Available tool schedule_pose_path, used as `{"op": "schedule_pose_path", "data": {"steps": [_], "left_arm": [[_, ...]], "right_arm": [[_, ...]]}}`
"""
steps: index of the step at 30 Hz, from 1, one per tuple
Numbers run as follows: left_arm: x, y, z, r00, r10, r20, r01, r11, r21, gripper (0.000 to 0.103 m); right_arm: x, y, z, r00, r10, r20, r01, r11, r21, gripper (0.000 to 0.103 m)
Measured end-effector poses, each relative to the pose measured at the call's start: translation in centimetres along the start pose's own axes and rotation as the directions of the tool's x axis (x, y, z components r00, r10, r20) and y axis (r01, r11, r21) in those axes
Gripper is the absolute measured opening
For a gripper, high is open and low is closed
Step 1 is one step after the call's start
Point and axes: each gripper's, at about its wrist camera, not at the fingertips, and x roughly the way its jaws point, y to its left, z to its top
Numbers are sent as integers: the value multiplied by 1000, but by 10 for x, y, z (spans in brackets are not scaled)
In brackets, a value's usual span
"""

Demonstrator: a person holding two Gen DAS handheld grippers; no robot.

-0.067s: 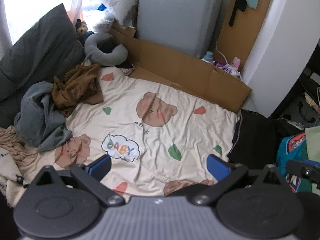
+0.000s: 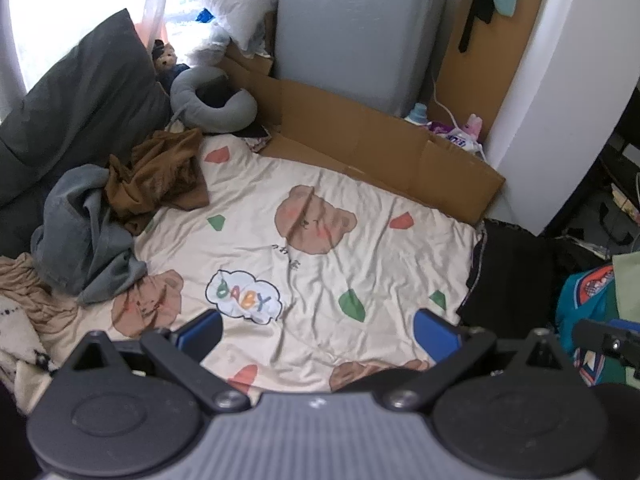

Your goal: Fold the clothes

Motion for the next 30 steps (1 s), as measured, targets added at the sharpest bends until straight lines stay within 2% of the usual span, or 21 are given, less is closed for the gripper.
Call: {"op": "schedule_pose_path", "data": {"steps": [4, 8, 30], "left_arm": [[-4, -3, -7, 999, 18, 30, -18, 1000, 15, 102], [-1, -4, 2, 1000, 28, -1, -28, 1000, 10, 102], [1, -3, 0, 999, 50, 4, -50, 999, 1, 102]], "right_arm": [[0, 0, 0, 1000, -6, 1, 6, 1000, -6, 103], [-1, 1, 0, 1000, -13, 3, 13, 1000, -12, 103], [-2, 2, 1, 999, -33, 16, 33, 999, -39, 103]]}}
